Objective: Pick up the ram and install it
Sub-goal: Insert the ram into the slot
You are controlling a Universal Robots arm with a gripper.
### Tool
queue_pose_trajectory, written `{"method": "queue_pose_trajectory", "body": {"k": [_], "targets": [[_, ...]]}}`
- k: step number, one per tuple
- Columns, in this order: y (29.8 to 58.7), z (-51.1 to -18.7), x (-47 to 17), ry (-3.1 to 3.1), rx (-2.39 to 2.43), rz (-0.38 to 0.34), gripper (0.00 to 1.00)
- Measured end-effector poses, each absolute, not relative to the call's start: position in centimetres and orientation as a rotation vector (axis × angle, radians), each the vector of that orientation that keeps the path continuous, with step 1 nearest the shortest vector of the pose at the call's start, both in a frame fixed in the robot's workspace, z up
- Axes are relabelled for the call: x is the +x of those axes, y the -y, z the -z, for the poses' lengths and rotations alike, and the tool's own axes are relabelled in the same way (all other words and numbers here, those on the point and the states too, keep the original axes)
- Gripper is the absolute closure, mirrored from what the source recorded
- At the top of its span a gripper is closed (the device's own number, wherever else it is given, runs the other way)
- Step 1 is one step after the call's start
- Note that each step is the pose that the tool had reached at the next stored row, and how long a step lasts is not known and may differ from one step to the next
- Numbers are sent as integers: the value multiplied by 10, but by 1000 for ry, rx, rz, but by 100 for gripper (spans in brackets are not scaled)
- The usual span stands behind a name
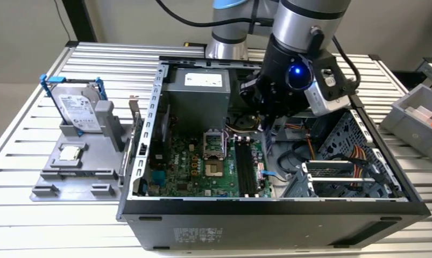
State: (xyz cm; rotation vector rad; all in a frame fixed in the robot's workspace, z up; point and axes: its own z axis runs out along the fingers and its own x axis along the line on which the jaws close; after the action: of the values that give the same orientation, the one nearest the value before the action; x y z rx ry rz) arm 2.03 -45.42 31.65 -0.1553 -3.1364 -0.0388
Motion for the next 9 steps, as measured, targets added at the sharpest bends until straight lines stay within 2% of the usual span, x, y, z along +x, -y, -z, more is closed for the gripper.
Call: {"method": "queue_pose_trajectory", "body": {"k": [9], "targets": [[454,-308,21,3136,-153,38,100]]}}
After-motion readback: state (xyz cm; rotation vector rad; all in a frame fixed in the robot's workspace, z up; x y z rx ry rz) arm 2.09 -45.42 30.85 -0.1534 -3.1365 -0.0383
